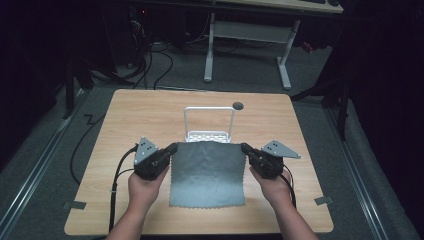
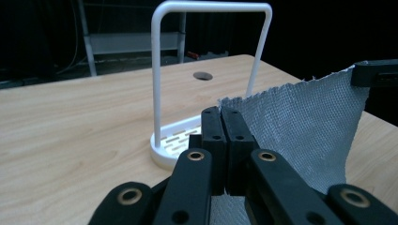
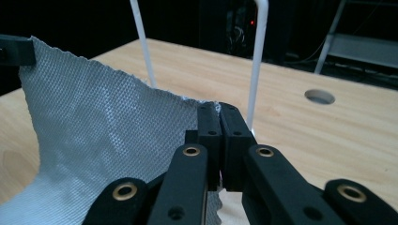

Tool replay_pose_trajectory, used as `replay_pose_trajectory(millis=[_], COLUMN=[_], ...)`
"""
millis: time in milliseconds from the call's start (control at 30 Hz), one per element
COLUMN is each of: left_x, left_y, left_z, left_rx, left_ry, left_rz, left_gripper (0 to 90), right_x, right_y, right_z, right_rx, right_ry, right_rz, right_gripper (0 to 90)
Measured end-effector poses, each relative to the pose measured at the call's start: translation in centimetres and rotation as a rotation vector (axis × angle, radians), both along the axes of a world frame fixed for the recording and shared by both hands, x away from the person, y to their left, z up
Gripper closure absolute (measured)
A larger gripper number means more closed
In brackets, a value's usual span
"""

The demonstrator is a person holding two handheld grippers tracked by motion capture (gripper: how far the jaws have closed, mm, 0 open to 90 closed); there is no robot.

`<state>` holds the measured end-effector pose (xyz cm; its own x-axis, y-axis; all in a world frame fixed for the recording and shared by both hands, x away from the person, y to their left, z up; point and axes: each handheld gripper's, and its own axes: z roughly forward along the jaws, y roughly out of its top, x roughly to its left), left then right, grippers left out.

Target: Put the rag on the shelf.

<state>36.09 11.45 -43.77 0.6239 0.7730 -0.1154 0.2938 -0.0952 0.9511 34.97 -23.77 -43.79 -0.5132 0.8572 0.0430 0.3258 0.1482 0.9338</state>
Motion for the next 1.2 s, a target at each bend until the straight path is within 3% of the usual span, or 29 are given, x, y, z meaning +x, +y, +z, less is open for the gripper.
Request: replay_pose_trajectory(millis=[233, 400, 733, 933, 1033, 1200], left_x=[0.4, 0.7, 1.3, 1.7, 2.0, 2.2], left_y=[0.0, 0.0, 0.2, 0.4, 0.3, 0.2], left_z=[2.0, 3.2, 5.1, 7.2, 8.8, 9.8], left_rx=[-0.009, -0.011, -0.024, -0.035, -0.028, -0.023], left_ry=[-0.064, -0.11, -0.168, -0.214, -0.256, -0.281], left_rz=[0.011, 0.017, 0.022, 0.023, 0.025, 0.025], left_gripper=[89.8, 89.8, 90.0, 90.0, 90.0, 90.0], right_x=[0.3, 0.3, 0.9, 1.2, 1.5, 1.7], right_y=[-0.7, -0.7, -0.6, -0.5, -0.5, -0.6], right_z=[2.0, 3.4, 6.0, 8.1, 9.7, 11.0], right_rx=[0.029, 0.022, 0.042, 0.049, 0.057, 0.058], right_ry=[-0.056, -0.094, -0.15, -0.193, -0.222, -0.251], right_rz=[-0.008, -0.009, -0.004, -0.006, -0.008, -0.011], right_gripper=[89.0, 89.0, 89.0, 89.0, 89.0, 89.0])
